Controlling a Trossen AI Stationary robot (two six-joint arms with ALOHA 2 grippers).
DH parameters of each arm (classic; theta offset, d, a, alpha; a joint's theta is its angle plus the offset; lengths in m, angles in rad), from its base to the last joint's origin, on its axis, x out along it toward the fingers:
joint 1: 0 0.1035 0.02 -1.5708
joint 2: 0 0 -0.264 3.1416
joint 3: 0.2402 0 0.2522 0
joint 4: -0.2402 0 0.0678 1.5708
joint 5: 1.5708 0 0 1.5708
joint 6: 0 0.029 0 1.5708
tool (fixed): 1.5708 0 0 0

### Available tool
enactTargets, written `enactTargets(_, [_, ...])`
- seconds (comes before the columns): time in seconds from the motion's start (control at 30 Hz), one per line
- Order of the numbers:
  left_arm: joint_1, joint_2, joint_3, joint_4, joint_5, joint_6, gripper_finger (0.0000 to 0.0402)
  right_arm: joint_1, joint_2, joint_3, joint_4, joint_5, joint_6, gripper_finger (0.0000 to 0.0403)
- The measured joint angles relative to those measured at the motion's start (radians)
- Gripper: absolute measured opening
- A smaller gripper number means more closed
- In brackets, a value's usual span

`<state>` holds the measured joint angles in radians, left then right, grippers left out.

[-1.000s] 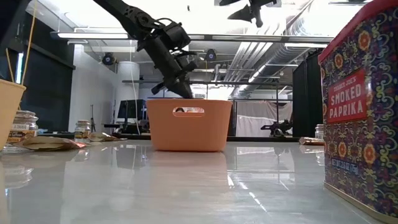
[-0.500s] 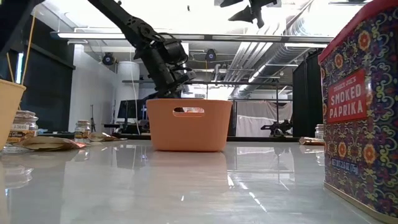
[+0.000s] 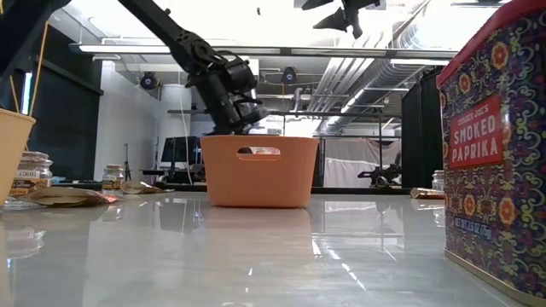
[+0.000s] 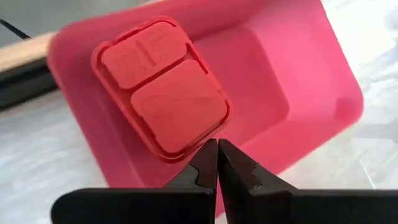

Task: Sort spices by type
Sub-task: Put the top red spice can into the red bin, then put the red spice can into the red bin

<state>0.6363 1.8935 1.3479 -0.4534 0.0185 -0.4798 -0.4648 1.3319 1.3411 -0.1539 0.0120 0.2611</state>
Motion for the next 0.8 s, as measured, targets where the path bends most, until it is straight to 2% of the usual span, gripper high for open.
enactTargets(0.53, [0.048, -0.004, 0.0, -0.072, 0.014, 0.037, 0.0, 0.0, 0.0, 0.0, 0.0, 0.0, 0.0, 0.0244])
enactTargets(0.8, [0.051, -0.088, 0.0, -0.071, 0.05, 0.029, 0.0, 0.0, 0.0, 0.0, 0.0, 0.0, -0.006, 0.0244])
